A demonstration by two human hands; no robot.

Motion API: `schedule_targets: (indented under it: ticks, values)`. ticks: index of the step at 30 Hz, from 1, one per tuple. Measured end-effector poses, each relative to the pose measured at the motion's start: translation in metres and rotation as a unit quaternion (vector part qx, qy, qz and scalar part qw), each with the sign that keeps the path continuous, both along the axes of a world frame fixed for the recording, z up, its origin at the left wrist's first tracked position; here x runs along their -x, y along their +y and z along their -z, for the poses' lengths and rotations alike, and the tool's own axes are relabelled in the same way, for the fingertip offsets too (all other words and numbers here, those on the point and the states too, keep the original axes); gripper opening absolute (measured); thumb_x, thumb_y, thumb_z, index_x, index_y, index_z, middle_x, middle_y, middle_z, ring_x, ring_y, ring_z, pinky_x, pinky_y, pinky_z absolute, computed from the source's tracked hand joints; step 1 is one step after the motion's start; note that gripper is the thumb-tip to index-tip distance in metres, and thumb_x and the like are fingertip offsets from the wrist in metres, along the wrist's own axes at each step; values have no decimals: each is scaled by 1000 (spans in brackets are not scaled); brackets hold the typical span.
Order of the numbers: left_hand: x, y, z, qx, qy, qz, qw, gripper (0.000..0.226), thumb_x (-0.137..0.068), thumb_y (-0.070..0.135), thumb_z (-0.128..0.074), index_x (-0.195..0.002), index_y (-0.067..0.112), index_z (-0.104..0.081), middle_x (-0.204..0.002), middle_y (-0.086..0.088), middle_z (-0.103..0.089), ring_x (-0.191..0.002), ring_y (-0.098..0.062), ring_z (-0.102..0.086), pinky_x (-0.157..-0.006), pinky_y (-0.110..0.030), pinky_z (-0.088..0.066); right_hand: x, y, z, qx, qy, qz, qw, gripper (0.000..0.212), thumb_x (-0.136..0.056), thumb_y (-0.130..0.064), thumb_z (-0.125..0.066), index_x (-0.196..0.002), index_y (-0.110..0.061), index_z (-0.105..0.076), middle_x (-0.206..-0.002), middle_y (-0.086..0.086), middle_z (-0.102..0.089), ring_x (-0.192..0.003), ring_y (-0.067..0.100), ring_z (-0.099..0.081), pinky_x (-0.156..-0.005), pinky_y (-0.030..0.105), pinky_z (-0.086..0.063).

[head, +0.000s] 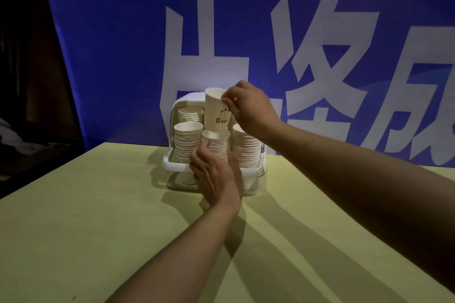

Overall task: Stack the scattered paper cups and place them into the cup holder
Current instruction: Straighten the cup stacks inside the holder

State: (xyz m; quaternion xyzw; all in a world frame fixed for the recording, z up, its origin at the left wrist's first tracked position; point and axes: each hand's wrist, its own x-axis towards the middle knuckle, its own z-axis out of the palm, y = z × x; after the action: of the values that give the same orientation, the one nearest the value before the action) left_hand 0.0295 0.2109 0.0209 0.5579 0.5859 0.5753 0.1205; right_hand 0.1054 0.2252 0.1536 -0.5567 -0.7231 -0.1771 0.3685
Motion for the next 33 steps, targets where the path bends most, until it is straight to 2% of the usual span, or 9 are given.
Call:
schedule_targets:
  ticks: [3,7,9,11,13,16,21,25,33]
  values:
    - [20,13,2,7,3,-31,999,70,-85,35,-74,-142,15,-38,-147,-13,-39,-129,-32,-40,-101,-43,-36,8,13,16,49,-56,24,997,22,-100,-24,-54,-114,-19,-70,-111,1,-62,-95,20,-59,-75,33,-49]
    - [37,29,0,-10,39,-33,999,77,-84,39,-76,-146,22,-33,-152,-12,-34,-134,-35,-36,-104,-46,-32,13,20,36,97,-146,78,981,25,-96,-19,-56,-111,-30,-72,-108,2,-69,-96,25,-61,-71,30,-38]
    - [43,38,1,-17,85,-29,996,82,-84,44,-74,-149,33,-27,-156,-9,-26,-134,-35,-34,-105,-48,-32,14,19,40,107,-183,81,974,25,-97,-22,-53,-113,-32,-71,-112,2,-69,-103,27,-58,-78,32,-34]
    - [50,47,1,-9,115,-12,993,85,-84,50,-72,-152,41,-22,-161,-8,-15,-140,-35,-27,-110,-50,-28,10,17,42,97,-185,71,975,28,-100,-32,-50,-123,-34,-66,-127,-1,-62,-119,24,-51,-95,39,-34]
    - [57,54,-2,-2,130,15,991,87,-82,55,-72,-152,46,-20,-164,-7,-4,-147,-34,-16,-114,-51,-24,2,11,44,80,-127,81,985,37,-101,-43,-46,-135,-34,-57,-140,-3,-52,-133,22,-40,-110,45,-26]
    - [66,62,-5,-1,144,59,988,84,-80,58,-73,-148,51,-23,-165,2,6,-151,-32,-7,-117,-54,-26,-17,3,57,30,2,126,992,48,-98,-46,-51,-143,-31,-44,-150,-1,-41,-139,24,-33,-113,47,-26]
    - [72,64,-7,13,138,108,985,66,-84,50,-75,-141,48,-42,-164,11,0,-149,-29,-19,-112,-51,-37,-40,-8,88,99,193,83,973,72,-91,-46,-64,-150,-25,-29,-152,4,-34,-137,25,-36,-110,45,-39]
    - [71,66,-5,11,154,97,983,66,-84,50,-74,-141,48,-40,-164,10,0,-149,-30,-21,-110,-54,-40,-37,-13,99,124,232,32,964,74,-92,-36,-67,-153,-23,-26,-153,3,-35,-137,23,-42,-108,40,-41]
    - [68,69,-5,21,170,80,982,66,-84,49,-74,-140,46,-41,-163,11,1,-149,-29,-20,-108,-56,-41,-38,-6,105,109,231,45,966,80,-89,-39,-69,-155,-25,-24,-152,2,-39,-136,22,-44,-105,38,-44]
